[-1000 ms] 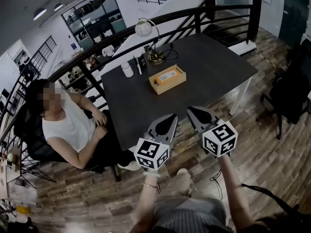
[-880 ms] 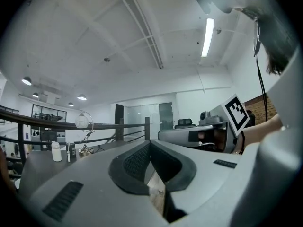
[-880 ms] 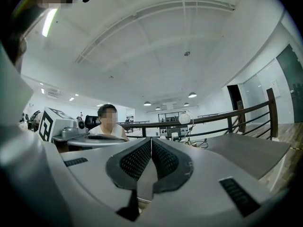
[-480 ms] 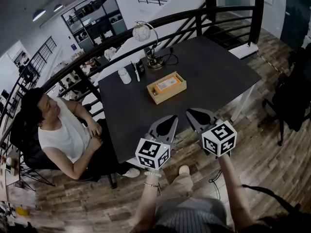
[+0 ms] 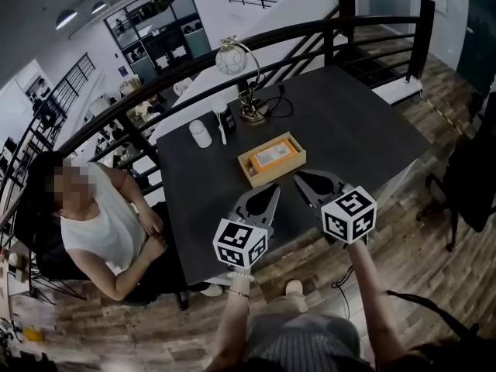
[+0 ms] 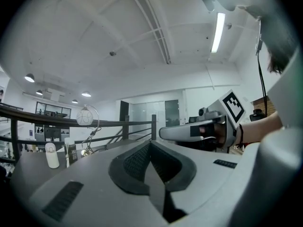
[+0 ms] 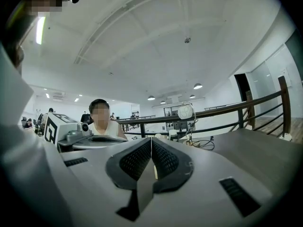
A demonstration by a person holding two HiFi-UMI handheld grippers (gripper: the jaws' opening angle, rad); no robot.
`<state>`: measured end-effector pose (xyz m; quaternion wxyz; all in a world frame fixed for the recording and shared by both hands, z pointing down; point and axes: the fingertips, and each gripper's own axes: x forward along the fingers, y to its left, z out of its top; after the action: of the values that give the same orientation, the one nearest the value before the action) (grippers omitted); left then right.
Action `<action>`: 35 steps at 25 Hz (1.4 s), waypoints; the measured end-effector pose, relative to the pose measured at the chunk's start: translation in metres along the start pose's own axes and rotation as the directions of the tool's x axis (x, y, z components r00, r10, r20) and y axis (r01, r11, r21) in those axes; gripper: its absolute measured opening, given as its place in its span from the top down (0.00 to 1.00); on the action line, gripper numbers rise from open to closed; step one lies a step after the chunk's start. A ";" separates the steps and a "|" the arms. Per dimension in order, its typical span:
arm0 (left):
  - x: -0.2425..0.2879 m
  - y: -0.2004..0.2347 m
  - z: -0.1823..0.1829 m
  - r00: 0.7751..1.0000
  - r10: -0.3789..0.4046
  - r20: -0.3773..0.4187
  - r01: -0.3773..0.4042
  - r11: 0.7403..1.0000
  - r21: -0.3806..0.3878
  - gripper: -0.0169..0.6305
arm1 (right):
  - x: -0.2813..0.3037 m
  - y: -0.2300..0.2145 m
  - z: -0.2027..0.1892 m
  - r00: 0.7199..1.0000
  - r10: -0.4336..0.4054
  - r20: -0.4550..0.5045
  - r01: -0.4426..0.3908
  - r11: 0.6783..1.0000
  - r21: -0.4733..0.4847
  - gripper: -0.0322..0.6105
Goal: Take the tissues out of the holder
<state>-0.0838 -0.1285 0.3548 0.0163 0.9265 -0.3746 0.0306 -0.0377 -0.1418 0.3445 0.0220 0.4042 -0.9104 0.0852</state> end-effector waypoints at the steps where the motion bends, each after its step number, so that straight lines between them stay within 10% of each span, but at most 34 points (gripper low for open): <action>1: 0.005 0.005 0.000 1.000 0.002 -0.003 -0.002 1.000 0.000 0.96 | 0.006 -0.004 0.000 1.000 0.005 -0.004 -0.005 1.000 0.000 0.93; 16: 0.069 0.056 -0.032 0.993 0.074 -0.087 -0.080 0.994 -0.072 0.96 | 0.070 -0.087 -0.040 0.974 0.076 -0.214 -0.066 0.996 0.055 0.93; 35: 0.124 0.114 -0.071 0.957 0.226 -0.184 -0.261 0.944 -0.202 0.96 | 0.164 -0.166 -0.111 0.747 0.299 -0.594 -0.233 0.954 0.187 0.71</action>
<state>-0.0770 -0.2931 0.4347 0.1461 0.8598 -0.4851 0.0633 -0.0282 -0.3518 0.4941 0.2844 0.2209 -0.8958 0.2603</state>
